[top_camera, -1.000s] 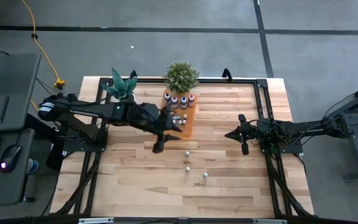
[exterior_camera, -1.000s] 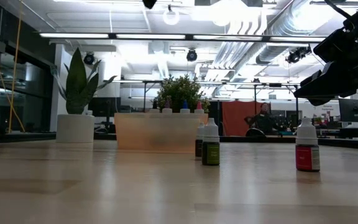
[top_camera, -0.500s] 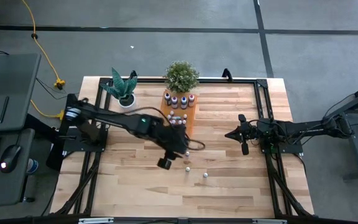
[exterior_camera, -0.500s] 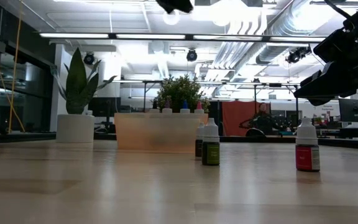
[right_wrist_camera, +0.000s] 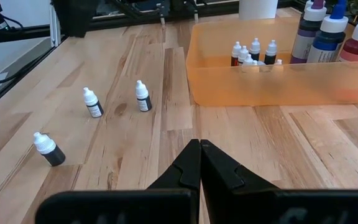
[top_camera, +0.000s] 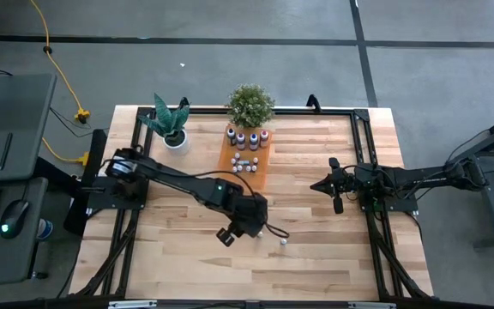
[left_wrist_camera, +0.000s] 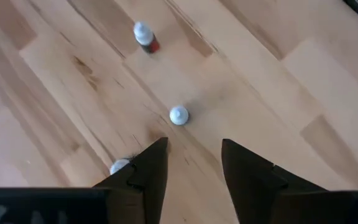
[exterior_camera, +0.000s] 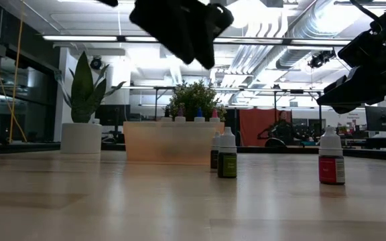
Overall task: Pick & Place food coloring
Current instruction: Put the small dark green food coloring bottle into the orange bin
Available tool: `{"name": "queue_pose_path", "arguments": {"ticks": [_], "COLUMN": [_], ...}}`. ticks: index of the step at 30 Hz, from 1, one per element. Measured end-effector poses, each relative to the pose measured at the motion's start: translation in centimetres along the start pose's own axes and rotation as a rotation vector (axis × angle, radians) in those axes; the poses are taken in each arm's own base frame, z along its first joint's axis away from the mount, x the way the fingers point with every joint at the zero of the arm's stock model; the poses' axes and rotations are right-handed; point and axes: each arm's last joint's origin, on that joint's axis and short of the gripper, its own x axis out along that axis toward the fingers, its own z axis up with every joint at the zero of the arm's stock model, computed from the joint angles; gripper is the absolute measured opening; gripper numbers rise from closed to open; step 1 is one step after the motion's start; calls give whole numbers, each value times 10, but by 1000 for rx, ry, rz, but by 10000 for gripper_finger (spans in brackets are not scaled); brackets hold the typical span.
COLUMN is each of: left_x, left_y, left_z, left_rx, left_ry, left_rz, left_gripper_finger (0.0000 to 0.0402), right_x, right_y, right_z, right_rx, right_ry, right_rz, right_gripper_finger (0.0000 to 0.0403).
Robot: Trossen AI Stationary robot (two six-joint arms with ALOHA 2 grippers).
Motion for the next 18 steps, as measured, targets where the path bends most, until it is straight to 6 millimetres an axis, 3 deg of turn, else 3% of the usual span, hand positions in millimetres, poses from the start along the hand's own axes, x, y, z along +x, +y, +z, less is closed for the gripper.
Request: {"name": "queue_pose_path", "arguments": {"ticks": [9, 18], "left_x": [26, 57], "left_y": [-2, 0], "left_z": [4, 1], "left_rx": [7, 11], "left_ry": [-36, -20], "left_rz": [-42, -42], "left_gripper_finger": [223, 232], "right_x": [0, 0], "right_y": [0, 0], "right_z": [0, 0], "right_rx": [0, 0], "right_ry": [1, -1], "right_rz": [0, 0], "right_gripper_finger": [0, 0]}}
